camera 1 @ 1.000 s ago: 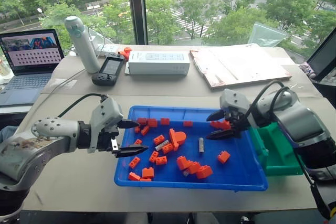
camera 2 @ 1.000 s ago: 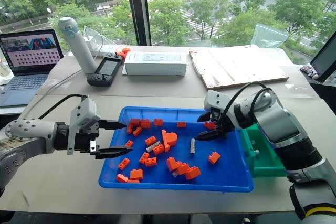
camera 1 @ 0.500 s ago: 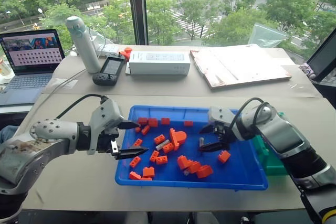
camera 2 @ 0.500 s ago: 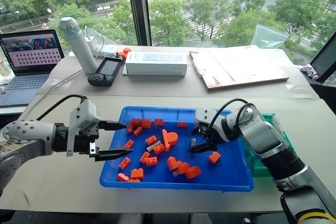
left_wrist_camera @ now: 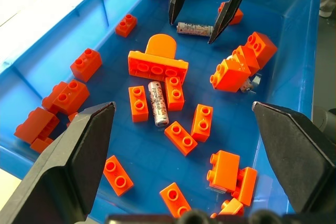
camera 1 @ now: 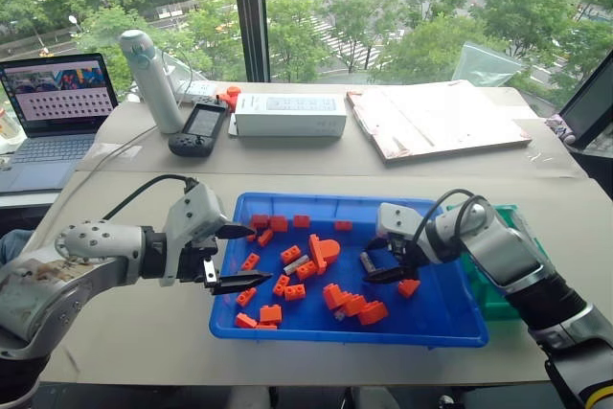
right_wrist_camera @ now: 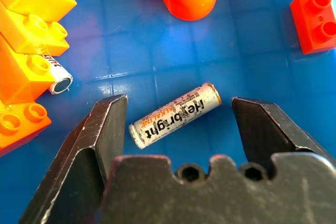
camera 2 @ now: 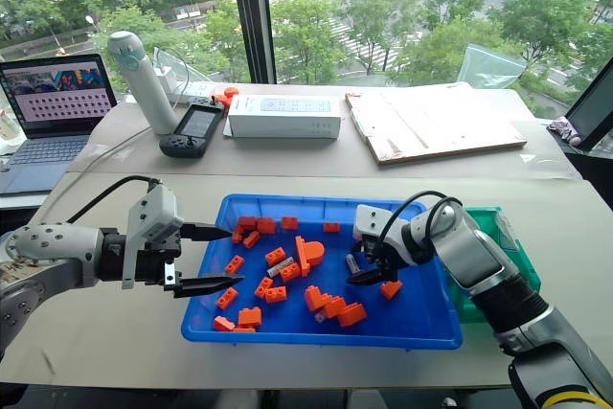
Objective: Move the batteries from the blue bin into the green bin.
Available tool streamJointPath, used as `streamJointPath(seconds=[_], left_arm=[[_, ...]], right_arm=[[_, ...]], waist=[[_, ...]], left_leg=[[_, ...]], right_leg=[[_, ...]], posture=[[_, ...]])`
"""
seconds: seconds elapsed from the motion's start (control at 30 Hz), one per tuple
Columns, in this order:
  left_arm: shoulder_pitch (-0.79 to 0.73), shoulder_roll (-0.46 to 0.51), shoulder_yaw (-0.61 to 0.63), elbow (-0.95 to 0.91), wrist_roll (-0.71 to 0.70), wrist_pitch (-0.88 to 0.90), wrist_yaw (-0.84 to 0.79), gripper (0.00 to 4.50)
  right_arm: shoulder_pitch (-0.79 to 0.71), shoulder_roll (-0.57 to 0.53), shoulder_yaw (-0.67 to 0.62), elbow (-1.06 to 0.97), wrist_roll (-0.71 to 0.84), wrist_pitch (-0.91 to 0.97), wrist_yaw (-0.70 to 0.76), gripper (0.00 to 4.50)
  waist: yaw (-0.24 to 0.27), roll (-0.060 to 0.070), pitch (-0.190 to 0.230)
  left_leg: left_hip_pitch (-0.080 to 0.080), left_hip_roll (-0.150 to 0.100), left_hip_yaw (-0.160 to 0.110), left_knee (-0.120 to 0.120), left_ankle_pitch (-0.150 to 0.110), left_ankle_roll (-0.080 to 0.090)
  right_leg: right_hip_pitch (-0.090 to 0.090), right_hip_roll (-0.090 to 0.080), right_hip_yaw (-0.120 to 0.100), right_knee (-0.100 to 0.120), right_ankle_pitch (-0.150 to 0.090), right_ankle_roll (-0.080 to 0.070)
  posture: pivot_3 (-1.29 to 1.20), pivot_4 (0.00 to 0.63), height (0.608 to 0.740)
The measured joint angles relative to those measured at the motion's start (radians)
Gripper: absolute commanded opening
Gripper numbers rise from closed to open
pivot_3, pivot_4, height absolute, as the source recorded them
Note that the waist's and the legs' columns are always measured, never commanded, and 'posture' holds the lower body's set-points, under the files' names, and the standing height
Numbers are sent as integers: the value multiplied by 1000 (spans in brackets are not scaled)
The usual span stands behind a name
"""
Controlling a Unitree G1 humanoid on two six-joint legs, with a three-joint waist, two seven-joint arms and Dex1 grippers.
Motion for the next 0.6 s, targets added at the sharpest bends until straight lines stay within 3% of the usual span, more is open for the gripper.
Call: streamJointPath(seconds=[0.13,0.43,0.6], left_arm=[[0,0,-2,4,9,-3,0,4500],[-20,-10,-37,17,21,-18,-8,4500],[-70,-55,-37,42,0,-21,-11,4500]], right_arm=[[2,0,-3,0,0,0,1,294],[-11,-36,-52,-1,27,37,14,255],[-86,-139,-231,-10,132,171,30,255]], waist=[[0,0,0],[1,0,0],[3,0,0]], left_leg=[[0,0,0,0,0,0],[0,0,0,0,0,0],[0,0,0,0,0,0]], right_leg=[[0,0,0,0,0,0],[0,0,0,0,0,0],[0,-1,0,-1,0,0]], posture=[[0,150,740],[0,150,740],[0,150,740]])
